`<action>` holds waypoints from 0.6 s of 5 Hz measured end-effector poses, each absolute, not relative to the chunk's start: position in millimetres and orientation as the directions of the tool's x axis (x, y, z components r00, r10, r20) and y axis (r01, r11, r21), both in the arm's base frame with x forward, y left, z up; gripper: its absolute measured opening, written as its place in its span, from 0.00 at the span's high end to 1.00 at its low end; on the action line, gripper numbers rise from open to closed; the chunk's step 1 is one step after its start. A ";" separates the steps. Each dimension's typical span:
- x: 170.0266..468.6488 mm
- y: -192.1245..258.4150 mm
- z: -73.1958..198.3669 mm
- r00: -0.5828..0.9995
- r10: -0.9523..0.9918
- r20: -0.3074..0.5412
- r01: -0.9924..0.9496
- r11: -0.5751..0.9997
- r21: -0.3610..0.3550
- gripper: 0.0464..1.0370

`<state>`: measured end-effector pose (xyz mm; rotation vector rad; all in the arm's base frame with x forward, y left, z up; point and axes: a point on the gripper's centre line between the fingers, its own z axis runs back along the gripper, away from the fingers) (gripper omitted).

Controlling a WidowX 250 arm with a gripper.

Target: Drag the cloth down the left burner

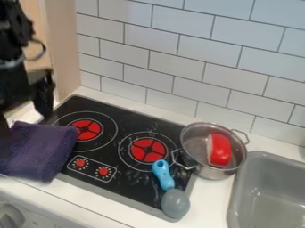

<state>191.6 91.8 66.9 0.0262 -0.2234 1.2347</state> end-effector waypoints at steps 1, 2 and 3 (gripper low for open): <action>191.3 86.9 77.3 0.346 0.916 0.204 -0.920 0.373 -0.116 0.04; 191.6 86.8 77.7 0.344 0.916 0.205 -0.920 0.373 -0.119 0.04; 191.4 86.8 77.6 0.345 0.916 0.204 -0.920 0.373 -0.118 0.04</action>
